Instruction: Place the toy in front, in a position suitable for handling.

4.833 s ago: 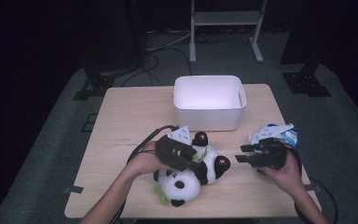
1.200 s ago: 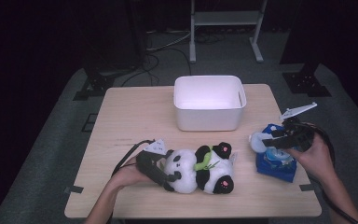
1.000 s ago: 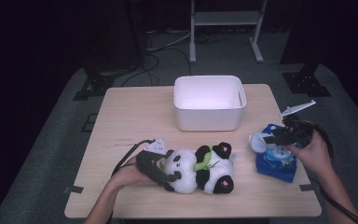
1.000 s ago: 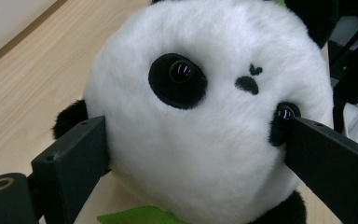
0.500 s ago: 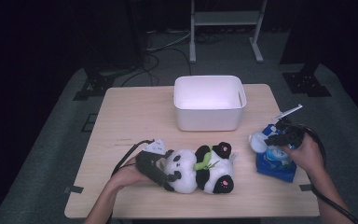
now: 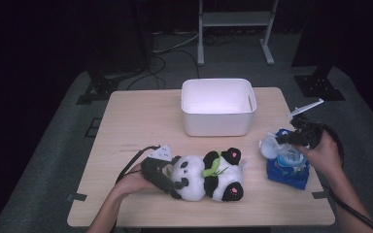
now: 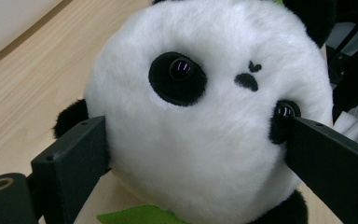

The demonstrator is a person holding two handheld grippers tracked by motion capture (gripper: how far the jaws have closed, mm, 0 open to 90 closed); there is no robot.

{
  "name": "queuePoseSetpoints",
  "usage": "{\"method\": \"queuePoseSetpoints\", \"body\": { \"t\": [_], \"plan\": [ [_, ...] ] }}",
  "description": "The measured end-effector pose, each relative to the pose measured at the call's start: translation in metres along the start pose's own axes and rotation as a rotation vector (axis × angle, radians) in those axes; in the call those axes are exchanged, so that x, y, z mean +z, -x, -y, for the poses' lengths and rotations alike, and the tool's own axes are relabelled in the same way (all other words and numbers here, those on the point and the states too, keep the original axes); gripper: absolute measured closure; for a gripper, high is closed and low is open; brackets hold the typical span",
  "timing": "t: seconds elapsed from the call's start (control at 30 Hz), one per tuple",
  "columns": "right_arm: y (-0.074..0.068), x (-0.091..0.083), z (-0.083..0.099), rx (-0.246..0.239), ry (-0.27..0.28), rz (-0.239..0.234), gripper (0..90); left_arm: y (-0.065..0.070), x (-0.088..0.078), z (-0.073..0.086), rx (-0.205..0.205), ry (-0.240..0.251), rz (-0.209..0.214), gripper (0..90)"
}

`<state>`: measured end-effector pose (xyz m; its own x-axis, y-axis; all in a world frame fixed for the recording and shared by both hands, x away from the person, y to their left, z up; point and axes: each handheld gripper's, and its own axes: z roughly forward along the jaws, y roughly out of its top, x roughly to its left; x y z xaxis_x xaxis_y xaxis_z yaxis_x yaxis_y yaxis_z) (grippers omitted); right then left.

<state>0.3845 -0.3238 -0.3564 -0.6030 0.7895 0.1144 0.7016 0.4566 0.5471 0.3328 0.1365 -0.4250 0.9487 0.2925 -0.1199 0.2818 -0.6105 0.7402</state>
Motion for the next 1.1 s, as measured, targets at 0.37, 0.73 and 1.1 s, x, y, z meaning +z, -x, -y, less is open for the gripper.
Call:
{"method": "queuePoseSetpoints", "body": {
  "t": [0.37, 0.73, 1.1],
  "plan": [
    [-0.078, -0.022, -0.046, -0.182, 0.077, -0.177, 88.3, 0.001, 0.000, 0.000, -0.003, -0.001, -0.002, 5.9],
    [-0.164, -0.028, -0.085, -0.365, 0.105, -0.325, 88.3, 0.001, -0.001, -0.001, 0.006, -0.009, -0.006, 5.9],
    [-0.162, -0.005, -0.065, -0.355, 0.054, -0.316, 88.1, 0.002, 0.000, -0.001, 0.004, -0.006, -0.007, 5.9]
  ]
}}
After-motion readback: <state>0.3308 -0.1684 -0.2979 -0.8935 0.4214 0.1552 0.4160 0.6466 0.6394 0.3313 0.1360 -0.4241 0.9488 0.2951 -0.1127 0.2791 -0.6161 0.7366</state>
